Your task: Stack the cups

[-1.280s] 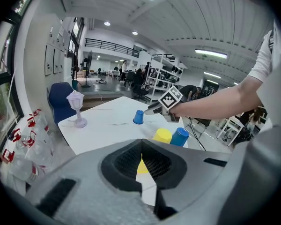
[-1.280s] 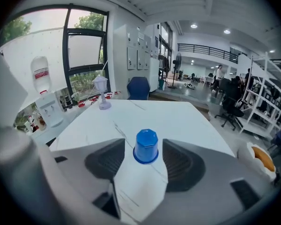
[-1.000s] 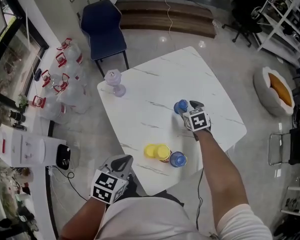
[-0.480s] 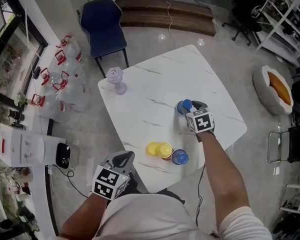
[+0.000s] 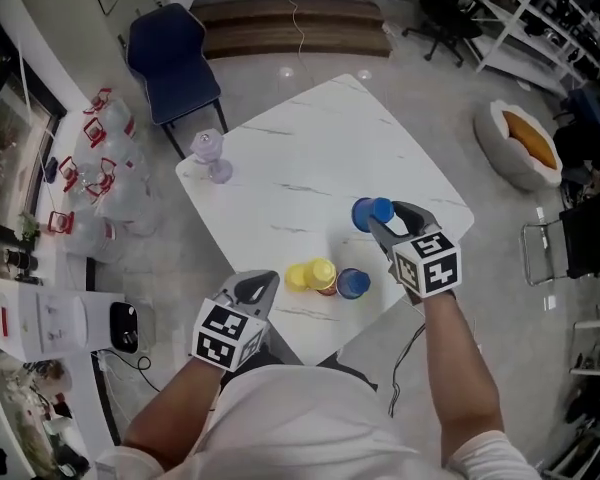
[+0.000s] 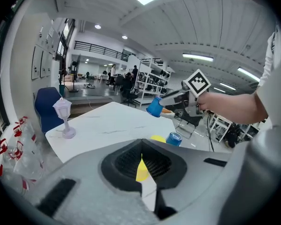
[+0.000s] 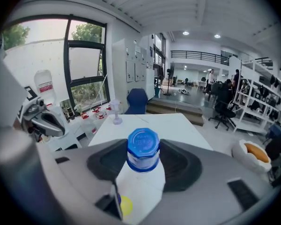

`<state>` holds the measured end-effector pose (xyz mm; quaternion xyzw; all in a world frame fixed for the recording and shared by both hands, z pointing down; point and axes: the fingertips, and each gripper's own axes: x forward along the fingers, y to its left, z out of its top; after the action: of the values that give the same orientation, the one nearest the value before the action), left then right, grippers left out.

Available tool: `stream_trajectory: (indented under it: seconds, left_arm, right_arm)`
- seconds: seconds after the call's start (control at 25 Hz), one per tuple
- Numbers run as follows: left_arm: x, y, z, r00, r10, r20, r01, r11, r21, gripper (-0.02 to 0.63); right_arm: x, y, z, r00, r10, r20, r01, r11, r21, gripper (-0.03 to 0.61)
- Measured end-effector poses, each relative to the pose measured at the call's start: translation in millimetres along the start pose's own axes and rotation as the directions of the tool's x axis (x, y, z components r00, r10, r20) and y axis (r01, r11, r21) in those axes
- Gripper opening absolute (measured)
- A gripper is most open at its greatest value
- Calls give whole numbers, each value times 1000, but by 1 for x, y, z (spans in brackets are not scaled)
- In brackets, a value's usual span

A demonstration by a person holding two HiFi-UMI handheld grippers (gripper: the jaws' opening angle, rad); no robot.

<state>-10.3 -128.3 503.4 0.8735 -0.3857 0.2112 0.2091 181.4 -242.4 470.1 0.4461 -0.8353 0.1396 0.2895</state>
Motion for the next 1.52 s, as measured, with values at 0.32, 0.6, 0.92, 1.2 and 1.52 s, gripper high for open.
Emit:
stream_trajectory:
  seconds: [0.32, 0.6, 0.92, 1.2, 1.52]
  left_arm:
    - [-1, -22, 5, 997, -76, 7, 75, 995, 63, 9]
    - [-9, -30, 8, 995, -95, 23, 93, 993, 67, 9]
    - [-18, -27, -1, 996, -83, 21, 82, 996, 45, 9]
    - [-19, -30, -6, 996, -87, 10, 86, 995, 42, 9]
    - [-17, -31, -3, 996, -92, 17, 91, 995, 40, 9]
  right_arm:
    - [-60, 53, -22, 1000, -10, -20, 10, 1000, -28, 222]
    - [-58, 96, -46, 997, 27, -72, -30, 999, -36, 222]
    - [-47, 108, -52, 993, 42, -110, -48, 998, -51, 222]
    - [-48, 112, -46, 994, 63, -89, -66, 997, -32, 262]
    - [-71, 102, -32, 999, 22, -25, -22, 999, -34, 262]
